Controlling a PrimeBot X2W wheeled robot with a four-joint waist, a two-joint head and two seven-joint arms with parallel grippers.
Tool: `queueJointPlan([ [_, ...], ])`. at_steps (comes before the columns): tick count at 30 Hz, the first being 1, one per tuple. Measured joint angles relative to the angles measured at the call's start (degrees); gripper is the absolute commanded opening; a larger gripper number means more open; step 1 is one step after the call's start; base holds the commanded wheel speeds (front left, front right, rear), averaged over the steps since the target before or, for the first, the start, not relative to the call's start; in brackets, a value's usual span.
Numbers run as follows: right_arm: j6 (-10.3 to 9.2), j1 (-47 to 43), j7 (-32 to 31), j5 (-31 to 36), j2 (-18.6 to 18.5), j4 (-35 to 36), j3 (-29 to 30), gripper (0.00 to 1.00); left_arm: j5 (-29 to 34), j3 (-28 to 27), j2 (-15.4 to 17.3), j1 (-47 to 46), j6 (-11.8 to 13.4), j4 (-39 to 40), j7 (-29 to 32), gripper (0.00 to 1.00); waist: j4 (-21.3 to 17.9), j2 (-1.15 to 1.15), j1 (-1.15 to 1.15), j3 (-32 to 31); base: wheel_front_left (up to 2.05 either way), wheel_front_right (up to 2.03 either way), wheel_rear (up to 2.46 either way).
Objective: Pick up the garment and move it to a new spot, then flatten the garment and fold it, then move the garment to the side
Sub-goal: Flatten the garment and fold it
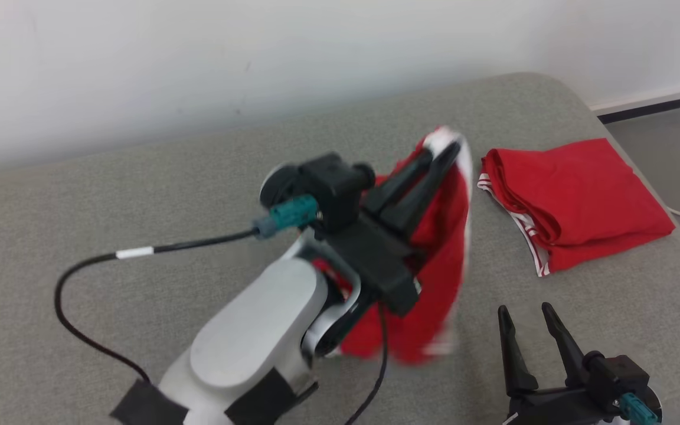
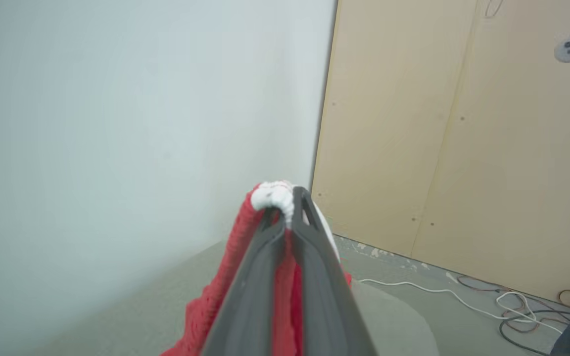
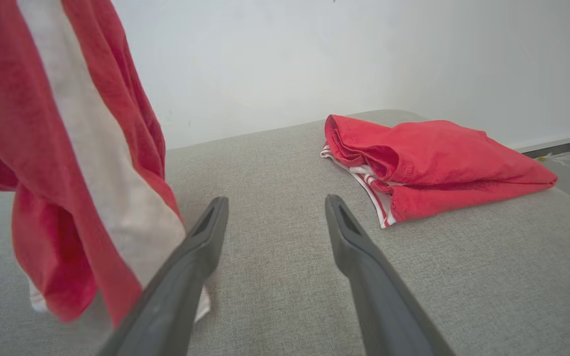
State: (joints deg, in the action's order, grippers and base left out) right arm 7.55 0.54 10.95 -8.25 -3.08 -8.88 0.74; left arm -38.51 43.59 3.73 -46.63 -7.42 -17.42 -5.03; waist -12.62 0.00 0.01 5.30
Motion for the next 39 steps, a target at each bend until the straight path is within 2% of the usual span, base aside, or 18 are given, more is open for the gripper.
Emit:
queueJointPlan([
  [4, 0.00, -0.01, 0.01, 0.02, 0.02, 0.04, 0.16, 1.00, -2.72, -0.96, -0.65, -3.98, 0.15, 1.71, -4.33, 0.00, 0.91, 0.00, 0.00, 0.05, 0.00, 0.00, 0.00],
  [10, 0.00, 0.02, -0.01, 0.20, 0.08, 0.31, 0.23, 1.00, -3.90, 0.48, -0.62, -3.46, 1.55, 0.49, -4.99, 0.00, 2.77, 0.00, 0.00, 0.48, 0.00, 0.00, 0.00],
  [15, 0.00, -0.03, -0.04, 0.20, 0.08, 0.49, 0.69, 1.00, -5.24, 0.57, 3.96, 4.62, 3.31, -2.21, -4.11, 0.00, 4.81, 0.00, 0.00, 0.81, 0.00, 0.00, 0.00],
  [20, 0.00, -0.07, -0.34, 0.33, 0.08, 1.07, 1.07, 1.00, -8.09, -1.69, 8.68, 12.10, 5.76, -2.91, -4.00, 0.00, 6.84, 0.00, 0.00, 1.05, 0.00, 0.00, 0.00],
  [25, 0.00, -0.06, -0.60, 0.37, 0.09, 1.32, 0.84, 1.00, -10.39, -3.37, 11.38, 16.98, 7.44, -3.03, -3.94, 0.00, 8.15, 0.00, -0.01, 1.18, 0.00, 0.00, 0.00],
  [38, 0.00, -0.56, -1.43, 0.37, -0.80, 2.79, 0.94, 1.00, -19.09, -5.72, 16.18, 30.94, 9.03, 2.44, 0.58, 0.00, 8.73, 0.00, -0.01, 0.93, 0.00, 0.00, 0.00],
  [39, 0.00, -0.62, -1.49, 0.37, -0.87, 2.86, 1.02, 1.00, -19.19, -5.83, 16.35, 31.49, 9.20, 3.01, 0.58, 0.30, 8.80, 0.00, -0.01, 0.89, 0.00, 0.00, 0.00],
])
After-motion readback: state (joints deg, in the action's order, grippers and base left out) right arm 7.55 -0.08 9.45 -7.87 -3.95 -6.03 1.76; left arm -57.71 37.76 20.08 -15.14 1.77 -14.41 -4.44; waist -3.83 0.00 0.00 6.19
